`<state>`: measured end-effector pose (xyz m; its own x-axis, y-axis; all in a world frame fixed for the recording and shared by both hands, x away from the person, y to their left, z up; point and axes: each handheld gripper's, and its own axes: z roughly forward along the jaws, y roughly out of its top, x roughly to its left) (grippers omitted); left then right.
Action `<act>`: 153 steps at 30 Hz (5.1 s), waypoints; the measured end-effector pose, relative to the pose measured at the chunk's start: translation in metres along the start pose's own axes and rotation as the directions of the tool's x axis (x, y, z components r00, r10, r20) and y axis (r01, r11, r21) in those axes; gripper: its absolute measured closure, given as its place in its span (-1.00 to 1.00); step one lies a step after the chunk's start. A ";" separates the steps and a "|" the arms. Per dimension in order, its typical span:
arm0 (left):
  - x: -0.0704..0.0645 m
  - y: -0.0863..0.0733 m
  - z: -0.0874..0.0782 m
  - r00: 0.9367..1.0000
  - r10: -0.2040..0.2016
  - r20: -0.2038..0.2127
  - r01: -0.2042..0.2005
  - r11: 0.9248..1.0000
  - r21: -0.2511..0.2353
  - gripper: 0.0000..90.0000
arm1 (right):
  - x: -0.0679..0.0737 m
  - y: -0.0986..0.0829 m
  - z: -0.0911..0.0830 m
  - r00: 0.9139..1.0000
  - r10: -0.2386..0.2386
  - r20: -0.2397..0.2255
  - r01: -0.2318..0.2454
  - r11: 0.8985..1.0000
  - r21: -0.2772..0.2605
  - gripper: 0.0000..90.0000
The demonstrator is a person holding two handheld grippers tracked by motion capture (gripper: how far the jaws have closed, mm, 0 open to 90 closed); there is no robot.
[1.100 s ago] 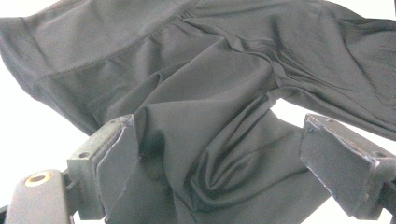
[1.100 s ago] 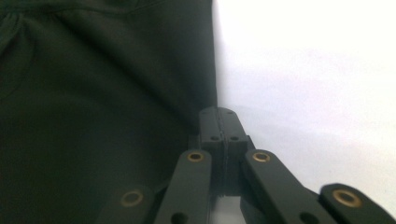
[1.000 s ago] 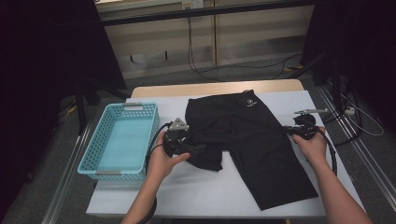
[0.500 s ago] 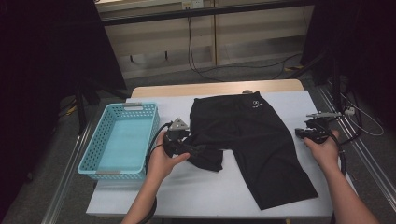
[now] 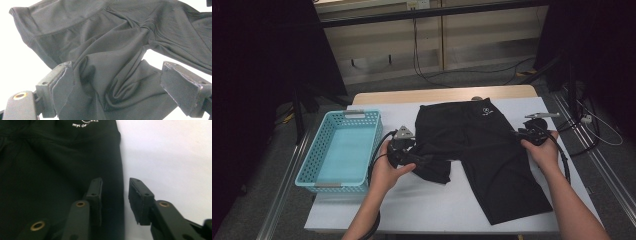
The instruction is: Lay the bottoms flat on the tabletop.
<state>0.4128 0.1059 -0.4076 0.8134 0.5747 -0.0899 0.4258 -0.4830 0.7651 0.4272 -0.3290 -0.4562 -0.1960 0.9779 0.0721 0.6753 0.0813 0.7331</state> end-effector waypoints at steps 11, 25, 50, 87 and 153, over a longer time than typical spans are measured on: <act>0.000 0.000 0.001 1.000 -0.007 0.001 0.007 1.000 -0.002 -0.73 | 0.007 0.011 0.019 0.999 0.039 -0.032 -0.039 0.999 0.015 1.00; 0.000 -0.001 0.002 1.000 -0.003 -0.001 0.003 1.000 0.011 -0.73 | -0.030 -0.001 -0.001 0.991 0.126 0.040 -0.127 0.992 0.015 0.96; -0.007 0.008 -0.004 1.000 0.018 0.010 -0.017 1.000 -0.026 -0.73 | 0.023 -0.063 -0.077 0.996 -0.077 -0.055 0.083 0.990 0.113 1.00; -0.008 0.011 -0.010 1.000 0.024 0.010 -0.024 0.999 -0.043 -0.73 | -0.009 -0.096 -0.121 0.999 -0.024 -0.032 0.027 0.992 0.126 1.00; -0.008 0.010 -0.008 1.000 0.027 0.009 -0.027 0.999 -0.032 -0.73 | 0.154 -0.090 -0.092 0.872 -0.379 -0.309 0.411 0.911 0.042 0.81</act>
<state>0.4070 0.1016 -0.3938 0.8282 0.5554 -0.0748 0.3910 -0.4770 0.7871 0.2702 -0.2035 -0.4488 -0.6466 0.7628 -0.0061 0.5647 0.4840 0.6685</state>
